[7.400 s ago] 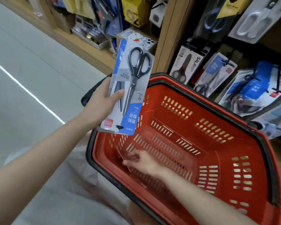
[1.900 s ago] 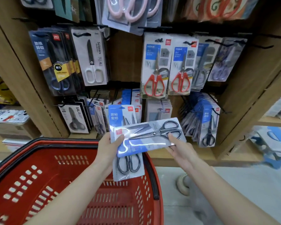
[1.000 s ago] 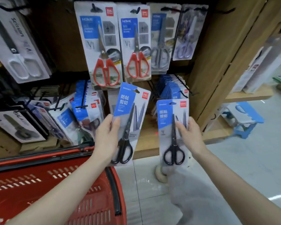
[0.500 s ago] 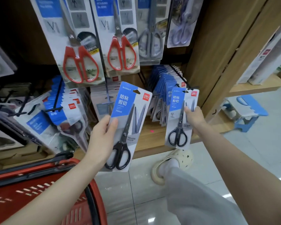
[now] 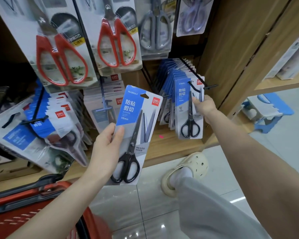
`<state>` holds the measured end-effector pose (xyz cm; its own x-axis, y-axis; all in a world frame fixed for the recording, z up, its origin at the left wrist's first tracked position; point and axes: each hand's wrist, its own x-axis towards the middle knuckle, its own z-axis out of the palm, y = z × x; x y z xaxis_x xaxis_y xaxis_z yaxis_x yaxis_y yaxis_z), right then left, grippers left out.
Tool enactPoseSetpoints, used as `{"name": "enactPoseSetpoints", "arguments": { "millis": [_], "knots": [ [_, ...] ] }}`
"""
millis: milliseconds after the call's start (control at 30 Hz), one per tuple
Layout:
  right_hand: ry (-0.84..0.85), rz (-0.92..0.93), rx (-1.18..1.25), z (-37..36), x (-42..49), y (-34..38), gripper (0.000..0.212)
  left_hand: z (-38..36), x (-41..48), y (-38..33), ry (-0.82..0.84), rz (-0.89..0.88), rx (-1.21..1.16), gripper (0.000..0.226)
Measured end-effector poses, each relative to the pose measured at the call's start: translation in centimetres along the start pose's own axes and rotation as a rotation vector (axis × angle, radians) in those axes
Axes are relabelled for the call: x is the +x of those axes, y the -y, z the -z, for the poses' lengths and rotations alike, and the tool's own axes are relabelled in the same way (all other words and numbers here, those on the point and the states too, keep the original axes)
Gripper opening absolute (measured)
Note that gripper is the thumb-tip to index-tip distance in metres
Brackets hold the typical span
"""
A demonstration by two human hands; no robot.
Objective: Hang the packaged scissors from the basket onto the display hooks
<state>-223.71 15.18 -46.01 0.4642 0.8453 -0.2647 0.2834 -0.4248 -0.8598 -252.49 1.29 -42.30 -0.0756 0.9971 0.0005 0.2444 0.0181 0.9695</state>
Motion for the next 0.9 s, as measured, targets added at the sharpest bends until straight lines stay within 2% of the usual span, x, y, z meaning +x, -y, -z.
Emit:
{"name": "enactPoseSetpoints", "arguments": {
  "millis": [167, 400, 467, 567, 633, 700, 767, 833, 900],
  "knots": [
    [-0.209, 0.05, -0.007, 0.3, -0.4, -0.8, 0.053, -0.3, -0.3, 0.0, 0.017, 0.009, -0.006, 0.036],
    [-0.236, 0.134, -0.029, -0.1, -6.7, 0.3, 0.033, 0.2, -1.3, -0.9, 0.051, 0.011, -0.041, 0.036],
    [-0.109, 0.215, 0.039, -0.5, -10.7, 1.0, 0.027, 0.7, -1.6, -1.2, 0.074, 0.017, -0.073, 0.039],
    [0.286, 0.198, 0.246, -1.2, -16.4, 2.3, 0.034, 0.8, -2.6, -1.9, 0.124, 0.036, -0.074, 0.039],
    [0.426, 0.205, 0.351, -1.2, -18.8, 2.8, 0.031, 0.5, -3.5, -2.2, 0.177, 0.026, -0.06, 0.035],
    [0.438, 0.229, 0.416, -0.5, -20.0, 3.2, 0.025, 0.1, -4.2, -2.4, 0.225, -0.006, -0.038, 0.034],
    [0.387, 0.251, 0.435, 0.8, -20.3, 3.7, 0.021, -0.3, -4.5, -2.7, 0.258, -0.072, 0.033, 0.018],
    [0.32, 0.28, 0.455, 2.7, -19.8, 3.9, 0.016, -0.6, -4.2, -3.5, 0.264, -0.247, 0.299, 0.011],
    [0.211, 0.326, 0.427, 4.6, -18.7, 3.8, 0.015, -1.0, -3.4, -4.8, 0.283, -0.421, 0.505, 0.021]
  ]
}}
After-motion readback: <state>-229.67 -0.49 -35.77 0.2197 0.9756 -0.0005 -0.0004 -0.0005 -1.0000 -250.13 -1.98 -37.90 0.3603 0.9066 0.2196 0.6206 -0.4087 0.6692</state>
